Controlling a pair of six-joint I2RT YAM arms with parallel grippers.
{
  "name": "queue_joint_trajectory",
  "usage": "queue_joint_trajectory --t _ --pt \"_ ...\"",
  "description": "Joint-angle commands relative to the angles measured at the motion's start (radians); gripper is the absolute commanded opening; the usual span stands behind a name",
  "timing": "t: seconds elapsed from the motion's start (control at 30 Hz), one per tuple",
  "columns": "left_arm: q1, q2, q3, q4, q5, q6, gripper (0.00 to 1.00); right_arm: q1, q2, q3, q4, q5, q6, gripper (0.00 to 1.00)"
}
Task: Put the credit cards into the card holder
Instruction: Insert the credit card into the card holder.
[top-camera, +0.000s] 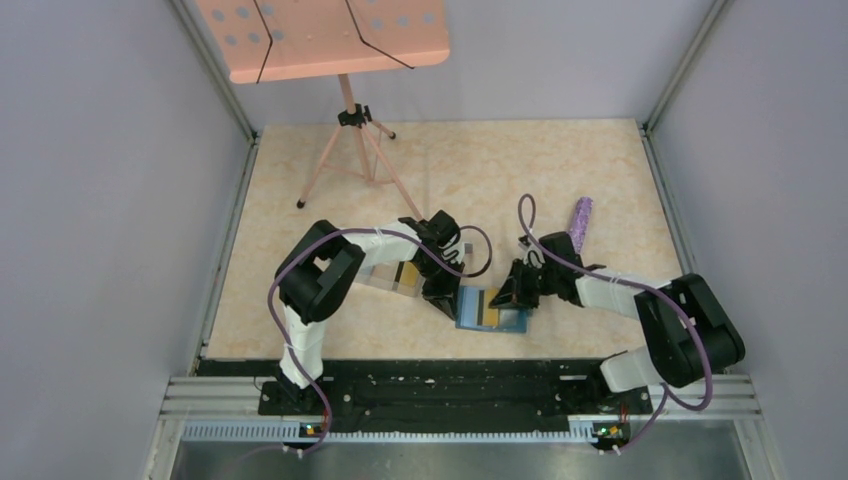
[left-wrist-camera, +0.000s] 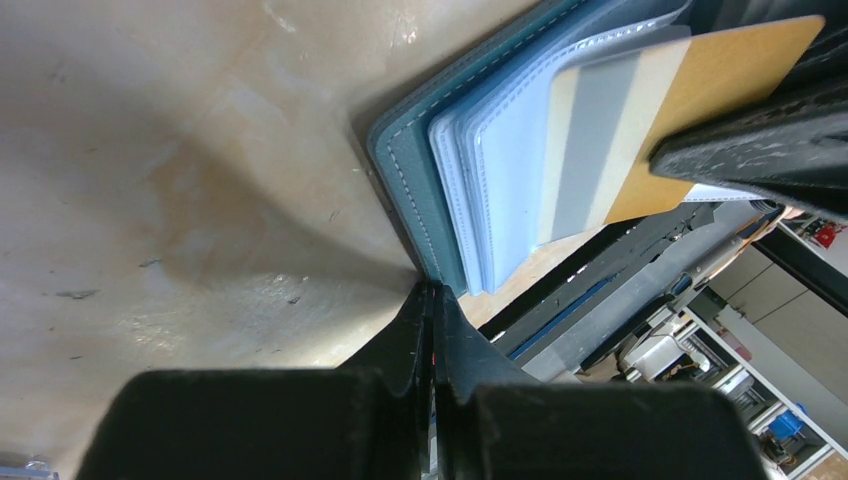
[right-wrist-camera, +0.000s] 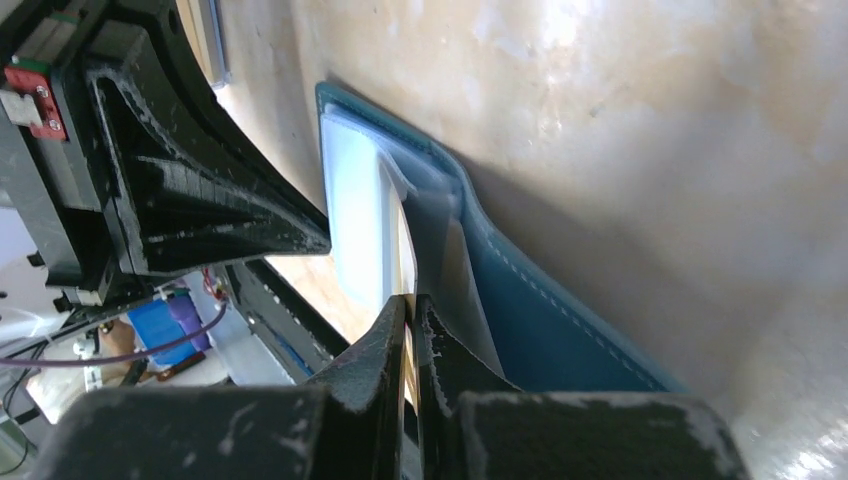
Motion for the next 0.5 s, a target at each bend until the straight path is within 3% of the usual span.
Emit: queue_joint_trajectory --t 0.0,0.2,0.47 --pt "-0.016 0.034 -0.014 -0.001 -0.071 0.019 0.00 0.074 0.056 0.064 -0.034 0.083 0.025 0.04" --pt "-0.016 0.023 -0.024 0.006 -0.075 0.010 0.00 0.137 0.099 0.133 -0.086 0.148 0.048 0.07" --pt "-0.016 0.024 -0.026 0.009 -0.080 0.007 0.00 0.158 0.048 0.244 -0.358 0.298 -0.016 0.36"
